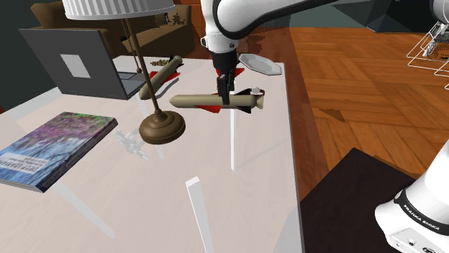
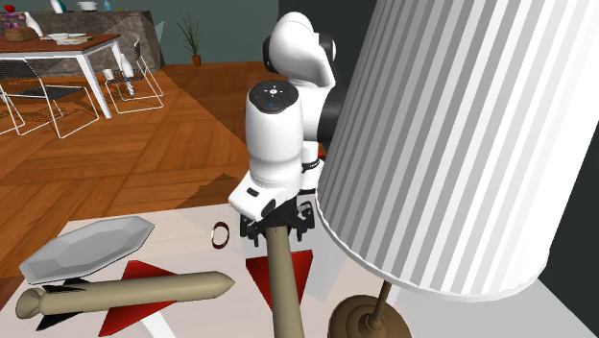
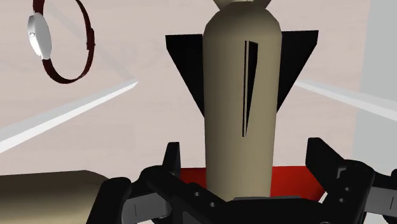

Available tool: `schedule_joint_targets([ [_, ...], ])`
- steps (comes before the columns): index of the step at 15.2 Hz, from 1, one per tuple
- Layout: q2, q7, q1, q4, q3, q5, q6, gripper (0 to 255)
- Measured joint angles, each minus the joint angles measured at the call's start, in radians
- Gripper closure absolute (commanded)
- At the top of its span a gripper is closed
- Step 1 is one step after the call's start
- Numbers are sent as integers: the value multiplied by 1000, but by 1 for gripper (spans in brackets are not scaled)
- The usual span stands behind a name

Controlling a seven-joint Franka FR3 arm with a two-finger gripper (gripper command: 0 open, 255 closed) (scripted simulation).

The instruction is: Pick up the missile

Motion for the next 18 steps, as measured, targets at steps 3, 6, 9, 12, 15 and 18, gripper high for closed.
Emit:
schedule_joint_targets([
  [3,6,3,0,-32,0,-2,38,0],
  [6,12,3,-1,-41,-1,-4,53,255],
  [9,13,3,-1,-42,-2,-4,54,255],
  [12,13,3,-1,-42,-1,-4,54,255],
  [15,12,3,-1,-42,-1,-4,55,255],
  [18,10,1,0,-17,-1,-2,26,255],
])
